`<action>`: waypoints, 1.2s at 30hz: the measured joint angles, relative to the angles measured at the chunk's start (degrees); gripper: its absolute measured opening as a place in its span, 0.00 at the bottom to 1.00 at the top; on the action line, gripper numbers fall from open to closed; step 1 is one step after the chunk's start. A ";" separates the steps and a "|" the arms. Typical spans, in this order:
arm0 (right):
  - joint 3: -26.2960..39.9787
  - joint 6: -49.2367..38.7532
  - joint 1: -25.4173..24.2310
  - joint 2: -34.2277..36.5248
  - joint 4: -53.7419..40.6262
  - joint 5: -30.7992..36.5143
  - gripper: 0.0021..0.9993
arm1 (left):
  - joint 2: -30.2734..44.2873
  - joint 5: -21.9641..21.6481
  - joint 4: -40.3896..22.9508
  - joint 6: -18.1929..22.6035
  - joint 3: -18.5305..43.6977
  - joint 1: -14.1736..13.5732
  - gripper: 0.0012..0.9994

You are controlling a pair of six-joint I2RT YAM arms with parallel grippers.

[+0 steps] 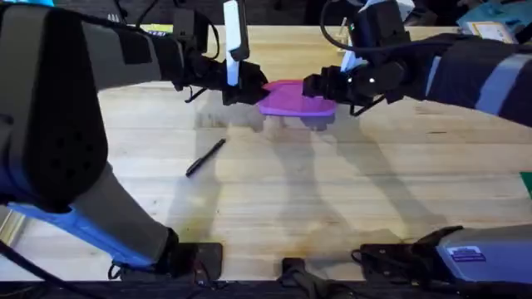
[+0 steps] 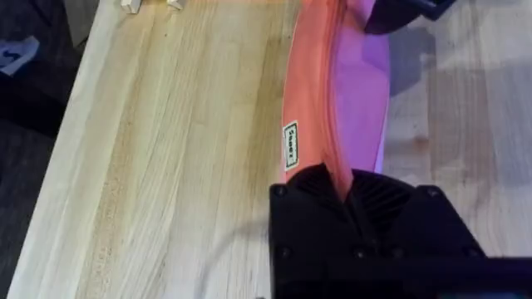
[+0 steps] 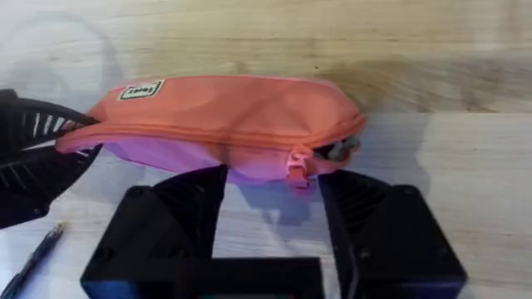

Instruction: Unzip the bag, pick up the pens from the table one at a time and place them inside, then zip the bag closed.

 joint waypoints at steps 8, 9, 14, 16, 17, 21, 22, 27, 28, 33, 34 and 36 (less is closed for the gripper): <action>0.00 0.21 0.33 -0.01 0.05 2.66 0.39 | -0.01 0.00 0.02 0.00 0.00 0.00 0.04; 0.00 0.23 0.31 0.00 0.05 2.82 0.36 | -0.02 0.00 0.02 0.00 0.00 0.00 0.04; 0.00 0.41 0.35 -0.02 0.03 3.35 0.18 | 0.00 0.00 0.02 0.00 0.00 0.00 0.04; 0.00 0.39 0.37 -0.02 0.03 3.39 0.11 | -0.02 0.00 0.02 0.00 0.00 0.00 0.04; 0.00 0.41 0.37 0.00 0.03 3.41 0.07 | 0.00 0.02 0.02 0.00 0.00 0.00 0.04; -0.02 0.42 0.37 -0.02 0.00 3.43 0.03 | -0.02 0.02 0.02 0.00 0.00 0.00 0.04; -0.02 0.42 0.37 0.00 0.00 3.43 0.03 | -0.02 0.02 0.02 0.00 0.00 0.00 0.04; -0.02 0.39 0.37 -0.38 -0.53 3.40 0.03 | -0.01 0.02 0.02 0.00 0.00 0.00 0.04; -0.09 0.39 0.37 -0.76 -0.78 3.37 0.03 | -0.02 0.02 0.02 0.00 0.00 0.00 0.04; -0.59 0.39 0.44 -4.87 -2.11 3.41 0.03 | -0.02 0.06 -0.04 0.00 0.00 0.00 0.04; -0.59 0.39 0.44 -5.80 -1.66 3.45 0.03 | -0.01 0.05 -0.11 0.00 0.00 0.00 0.04; -0.59 0.42 0.40 -9.36 -2.29 3.69 0.03 | -0.02 0.04 -0.22 0.00 0.00 0.02 0.04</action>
